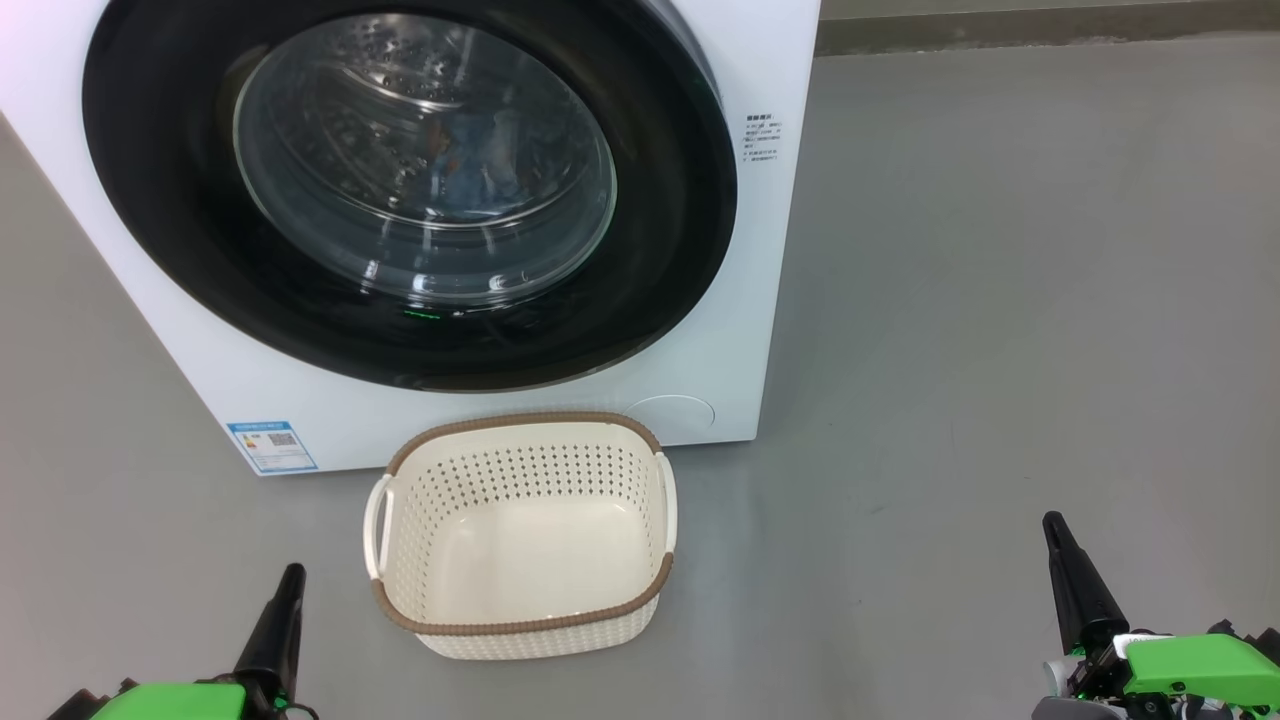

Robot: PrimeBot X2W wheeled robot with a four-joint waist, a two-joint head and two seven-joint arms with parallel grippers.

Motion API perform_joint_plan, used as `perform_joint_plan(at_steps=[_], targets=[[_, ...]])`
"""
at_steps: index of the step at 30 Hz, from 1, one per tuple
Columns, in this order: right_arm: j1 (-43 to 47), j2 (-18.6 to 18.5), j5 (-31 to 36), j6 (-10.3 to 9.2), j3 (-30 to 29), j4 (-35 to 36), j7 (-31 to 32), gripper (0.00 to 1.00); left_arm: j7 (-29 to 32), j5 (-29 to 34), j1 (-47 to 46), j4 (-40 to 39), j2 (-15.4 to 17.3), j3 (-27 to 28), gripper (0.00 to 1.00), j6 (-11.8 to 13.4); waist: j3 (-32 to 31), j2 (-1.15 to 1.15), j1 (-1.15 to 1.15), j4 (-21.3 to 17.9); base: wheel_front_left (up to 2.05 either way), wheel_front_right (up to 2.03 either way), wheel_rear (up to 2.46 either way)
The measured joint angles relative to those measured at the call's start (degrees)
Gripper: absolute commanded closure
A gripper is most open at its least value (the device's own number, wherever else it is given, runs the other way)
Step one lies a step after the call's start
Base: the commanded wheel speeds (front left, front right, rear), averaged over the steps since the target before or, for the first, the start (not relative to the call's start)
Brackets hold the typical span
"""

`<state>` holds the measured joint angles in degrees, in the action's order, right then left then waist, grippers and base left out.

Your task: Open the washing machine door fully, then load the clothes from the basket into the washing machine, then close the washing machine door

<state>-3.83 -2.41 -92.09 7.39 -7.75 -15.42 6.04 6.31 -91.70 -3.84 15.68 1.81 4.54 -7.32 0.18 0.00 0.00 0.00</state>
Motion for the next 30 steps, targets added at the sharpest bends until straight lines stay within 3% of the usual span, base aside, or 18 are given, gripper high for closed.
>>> perform_joint_plan(at_steps=[30], targets=[[0.0,0.0,0.0,0.0,0.0,0.0,0.0,1.0,0.0,0.0,0.0,0.0,0.0,0.0,1.0,0.0,0.0,0.0,0.0,0.0,0.0,0.0,0.0]])
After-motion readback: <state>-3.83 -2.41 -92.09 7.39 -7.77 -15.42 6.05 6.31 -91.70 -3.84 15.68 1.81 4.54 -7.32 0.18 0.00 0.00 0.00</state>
